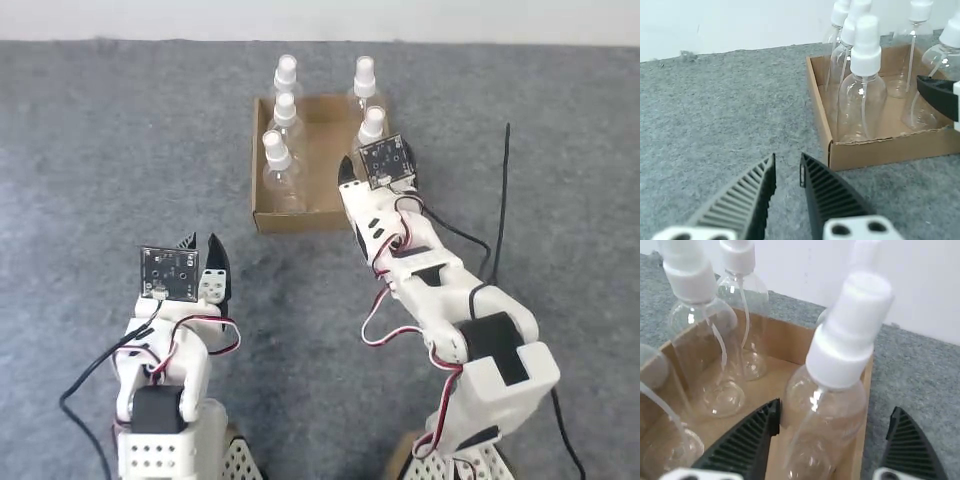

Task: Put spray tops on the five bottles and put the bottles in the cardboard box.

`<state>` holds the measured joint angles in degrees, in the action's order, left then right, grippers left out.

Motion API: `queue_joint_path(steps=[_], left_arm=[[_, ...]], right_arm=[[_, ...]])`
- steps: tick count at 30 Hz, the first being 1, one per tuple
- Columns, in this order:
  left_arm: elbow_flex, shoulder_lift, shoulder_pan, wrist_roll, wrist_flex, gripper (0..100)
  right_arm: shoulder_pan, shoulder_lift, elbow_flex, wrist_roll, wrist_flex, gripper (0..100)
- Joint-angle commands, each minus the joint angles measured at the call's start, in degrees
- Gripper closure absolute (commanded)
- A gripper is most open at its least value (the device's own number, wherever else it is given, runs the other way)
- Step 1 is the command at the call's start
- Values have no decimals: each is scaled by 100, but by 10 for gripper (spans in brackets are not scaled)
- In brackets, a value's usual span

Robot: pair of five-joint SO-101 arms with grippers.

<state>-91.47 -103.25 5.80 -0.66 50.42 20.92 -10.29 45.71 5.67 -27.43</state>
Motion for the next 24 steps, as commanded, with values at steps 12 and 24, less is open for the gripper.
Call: queue_joint_path(steps=[12, 24], left_arm=[[57, -97, -26, -44, -211, 923], [48, -97, -26, -281, -211, 923]], right_arm=[[-4, 1086, 580, 9, -31, 701], [-4, 2114, 1442, -18, -31, 701]])
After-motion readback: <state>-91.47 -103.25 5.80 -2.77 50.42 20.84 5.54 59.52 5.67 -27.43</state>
